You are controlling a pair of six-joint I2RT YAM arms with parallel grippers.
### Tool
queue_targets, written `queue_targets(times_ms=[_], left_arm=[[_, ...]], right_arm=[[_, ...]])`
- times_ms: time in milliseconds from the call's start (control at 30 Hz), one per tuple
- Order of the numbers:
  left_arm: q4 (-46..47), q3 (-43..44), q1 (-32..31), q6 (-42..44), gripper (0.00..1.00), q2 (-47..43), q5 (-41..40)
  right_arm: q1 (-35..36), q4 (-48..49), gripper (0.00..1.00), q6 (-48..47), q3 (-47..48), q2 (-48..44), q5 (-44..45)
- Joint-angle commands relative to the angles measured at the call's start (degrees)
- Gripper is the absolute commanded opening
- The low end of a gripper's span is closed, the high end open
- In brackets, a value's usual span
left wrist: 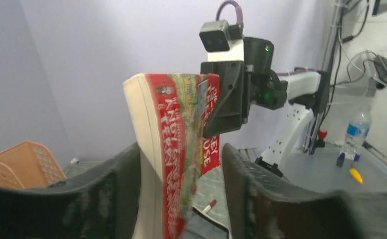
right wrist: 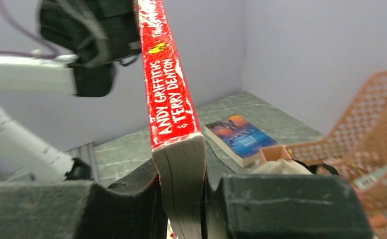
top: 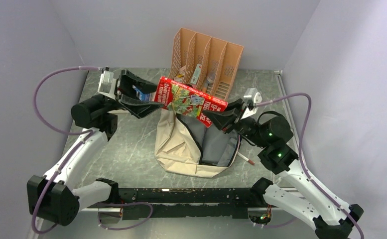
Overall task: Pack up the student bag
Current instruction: Pick up the book from the center of the board, then place the book in the student bag.
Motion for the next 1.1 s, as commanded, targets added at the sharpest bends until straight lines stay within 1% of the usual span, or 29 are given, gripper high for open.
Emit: queue_targets(times_ms=[0,67,100,167,233,333,400,467,500,567,600,667,767,833,967,1000,1067], left_arm=[[-19.51,0.3,0.34,21.69,0.69,-6.81,-7.84],[-36.37,2.57,0.34,30.47,0.78,-8.91,-15.19],[-43.75,3.67,0.34,33.27,0.81,-9.28,-19.31],[-52.92,5.17,0.34,36.59,0.83,-8.97,-26.43],[-60.06,6.82,0.34,38.82,0.81,-7.6,-31.45],[-71.64,10.58,0.17,38.57,0.82,-4.33,-36.13],[-78.84,13.42,0.03,36.81,0.83,-1.31,-39.12],[-85.36,16.79,-0.79,36.93,0.81,2.31,-40.7],[-88.25,18.51,-2.51,38.08,0.79,3.93,-42.61],[-92.61,21.3,-8.29,40.55,0.79,6.29,-49.98],[-93.36,22.09,-11.17,40.92,0.79,7.1,-52.84],[-94.48,23.21,-14.75,38.57,0.79,8.56,-57.76],[-97.17,25.66,-19.45,37.0,0.71,11.76,-61.76],[-99.65,28.49,-24.28,37.19,0.7,14.09,-66.77],[-102.48,31.93,-34.96,36.67,0.71,19.25,-78.02],[-103.04,32.64,-37.34,36.06,0.71,20.84,-79.83],[-105.74,35.19,-42.65,35.61,0.71,24.84,-84.35]], right_arm=[[-0.77,-5.39,0.0,0.27,2.26,-3.22,24.49],[-0.75,-9.35,0.0,1.4,3.11,-3.22,34.61],[-0.75,-11.8,0.0,2.22,3.76,-2.79,39.39],[-0.79,-18.52,0.0,4.5,5.76,-0.91,48.79],[-0.77,-24.12,0.0,5.71,8.08,2.06,54.99],[-0.8,-31.18,0.0,6.66,12.14,7.48,57.43],[-0.79,-33.6,0.0,7.09,13.8,9.96,57.31],[-0.83,-35.45,0.0,8.26,15.06,11.09,58.11],[-0.9,-36.48,0.0,9.54,15.75,11.56,59.2],[-2.13,-39.34,0.0,11.15,18.06,13.14,60.57],[-3.09,-41.12,0.0,11.53,19.58,14.33,60.36],[-7.04,-44.19,0.0,11.58,22.9,17.01,57.13],[-15.09,-47.19,0.0,11.14,26.84,20.1,47.45],[-22.09,-49.06,0.0,11.5,28.14,21.94,39.25],[-34.44,-48.02,0.0,13.44,25.74,20.81,25.34],[-36.65,-47.39,0.0,13.89,24.79,20.25,22.07],[-39.41,-46.84,0.0,14.77,23.44,19.48,19.22]])
